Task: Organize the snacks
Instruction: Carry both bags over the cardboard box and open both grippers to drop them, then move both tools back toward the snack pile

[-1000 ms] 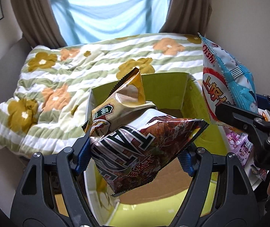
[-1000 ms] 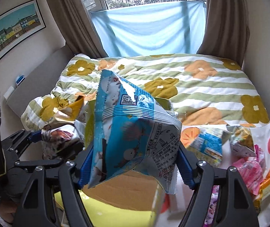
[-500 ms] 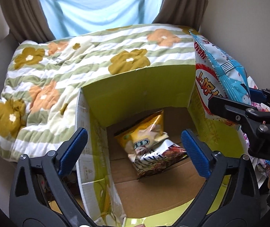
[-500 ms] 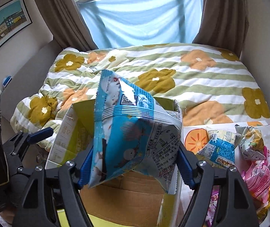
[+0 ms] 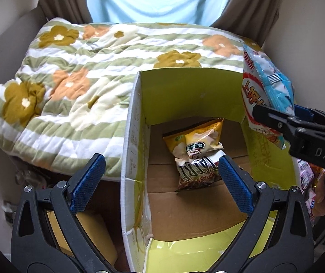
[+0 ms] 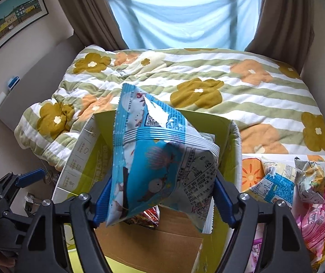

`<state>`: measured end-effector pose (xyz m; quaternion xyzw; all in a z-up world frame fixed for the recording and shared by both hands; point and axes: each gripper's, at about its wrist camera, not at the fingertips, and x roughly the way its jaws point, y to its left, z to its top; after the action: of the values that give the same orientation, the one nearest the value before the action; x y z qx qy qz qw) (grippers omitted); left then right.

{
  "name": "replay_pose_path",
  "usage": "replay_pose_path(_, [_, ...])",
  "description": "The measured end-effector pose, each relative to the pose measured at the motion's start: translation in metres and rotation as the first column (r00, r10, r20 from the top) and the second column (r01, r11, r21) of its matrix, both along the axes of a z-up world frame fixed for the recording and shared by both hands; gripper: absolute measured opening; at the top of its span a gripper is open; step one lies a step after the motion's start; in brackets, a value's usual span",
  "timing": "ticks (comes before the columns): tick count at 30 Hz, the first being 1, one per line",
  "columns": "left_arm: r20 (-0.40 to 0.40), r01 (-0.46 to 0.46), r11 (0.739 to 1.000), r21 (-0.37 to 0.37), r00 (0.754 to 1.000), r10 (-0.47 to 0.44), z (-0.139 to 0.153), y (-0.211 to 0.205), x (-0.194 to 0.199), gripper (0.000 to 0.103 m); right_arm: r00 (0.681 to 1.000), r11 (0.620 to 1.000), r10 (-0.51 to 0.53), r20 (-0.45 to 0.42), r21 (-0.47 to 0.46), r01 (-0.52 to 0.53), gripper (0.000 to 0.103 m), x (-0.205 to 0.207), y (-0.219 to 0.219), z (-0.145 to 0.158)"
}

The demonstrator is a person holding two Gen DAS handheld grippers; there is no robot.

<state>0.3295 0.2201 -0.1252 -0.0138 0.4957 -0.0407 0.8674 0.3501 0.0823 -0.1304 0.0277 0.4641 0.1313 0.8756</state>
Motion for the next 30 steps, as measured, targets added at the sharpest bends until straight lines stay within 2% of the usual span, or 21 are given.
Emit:
replay_pose_path(3, [0.017, -0.015, 0.999, 0.028, 1.000, 0.015, 0.005, 0.000, -0.002, 0.099, 1.000, 1.000, 0.025, 0.015, -0.016, -0.025, 0.075, 0.003, 0.006, -0.001])
replay_pose_path(5, [0.020, -0.023, 0.999, 0.045, 1.000, 0.022, 0.006, -0.001, -0.002, 0.099, 0.999, 1.000, 0.022, 0.031, -0.003, -0.022, 0.081, 0.004, 0.006, -0.001])
replay_pose_path(8, [0.018, -0.024, 0.998, 0.050, 1.000, 0.023, 0.007, -0.002, -0.003, 0.099, 0.999, 1.000, 0.011, 0.043, 0.025, -0.012, 0.102, 0.001, 0.003, -0.003])
replay_pose_path(11, [0.011, -0.026, 0.998, 0.066, 1.000, 0.025, 0.005, -0.004, -0.008, 0.099, 0.998, 0.998, 0.007, 0.058, 0.056, -0.010, 0.103, -0.007, 0.000, -0.003])
replay_pose_path(14, [0.006, -0.033, 0.997, 0.074, 0.999, 0.033, 0.005, -0.006, -0.014, 0.099, 1.000, 0.999, 0.023, 0.021, 0.046, -0.024, 0.103, -0.013, 0.000, -0.005])
replay_pose_path(19, [0.016, -0.025, 0.997, 0.076, 1.000, 0.024, 0.012, -0.010, -0.026, 0.099, 1.000, 0.999, 0.022, 0.017, 0.039, -0.022, 0.103, -0.026, -0.002, 0.001])
replay_pose_path(22, [0.046, -0.018, 0.996, 0.084, 0.999, 0.014, 0.023, -0.014, -0.036, 0.099, 0.999, 0.999, 0.019, 0.030, 0.037, -0.020, 0.103, -0.034, -0.006, 0.011])
replay_pose_path(30, [0.150, 0.003, 0.995, 0.102, 0.988, -0.018, 0.062, -0.024, -0.071, 0.099, 0.992, 1.000, -0.005, 0.130, 0.027, 0.002, 0.103, -0.076, -0.018, 0.048])
